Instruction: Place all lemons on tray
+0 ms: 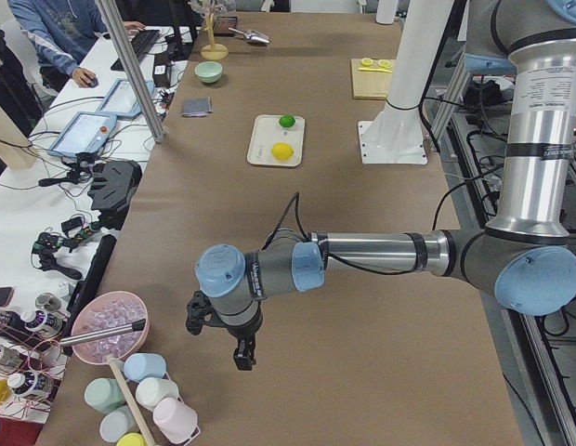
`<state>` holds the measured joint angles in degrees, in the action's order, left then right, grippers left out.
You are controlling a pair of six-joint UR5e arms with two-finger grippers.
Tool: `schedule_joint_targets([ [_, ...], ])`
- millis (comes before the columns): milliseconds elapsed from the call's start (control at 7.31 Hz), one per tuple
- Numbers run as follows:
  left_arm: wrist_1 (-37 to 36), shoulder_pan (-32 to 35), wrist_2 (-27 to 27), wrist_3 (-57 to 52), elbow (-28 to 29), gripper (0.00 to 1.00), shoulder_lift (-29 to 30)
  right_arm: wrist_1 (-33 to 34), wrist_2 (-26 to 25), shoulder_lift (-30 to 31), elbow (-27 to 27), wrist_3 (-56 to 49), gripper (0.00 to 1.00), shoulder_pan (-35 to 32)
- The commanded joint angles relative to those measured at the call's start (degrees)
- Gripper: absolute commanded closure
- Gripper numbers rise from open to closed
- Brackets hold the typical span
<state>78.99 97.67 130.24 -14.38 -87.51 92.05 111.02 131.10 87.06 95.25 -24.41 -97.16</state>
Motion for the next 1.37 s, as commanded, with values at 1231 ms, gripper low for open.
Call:
schedule_joint_targets([
  [1231, 5.5, 4.1, -0.6, -6.5, -1.7, 0.02, -2.0, 4.8, -3.2, -1.7, 4.2, -0.5, 0.0, -2.0],
])
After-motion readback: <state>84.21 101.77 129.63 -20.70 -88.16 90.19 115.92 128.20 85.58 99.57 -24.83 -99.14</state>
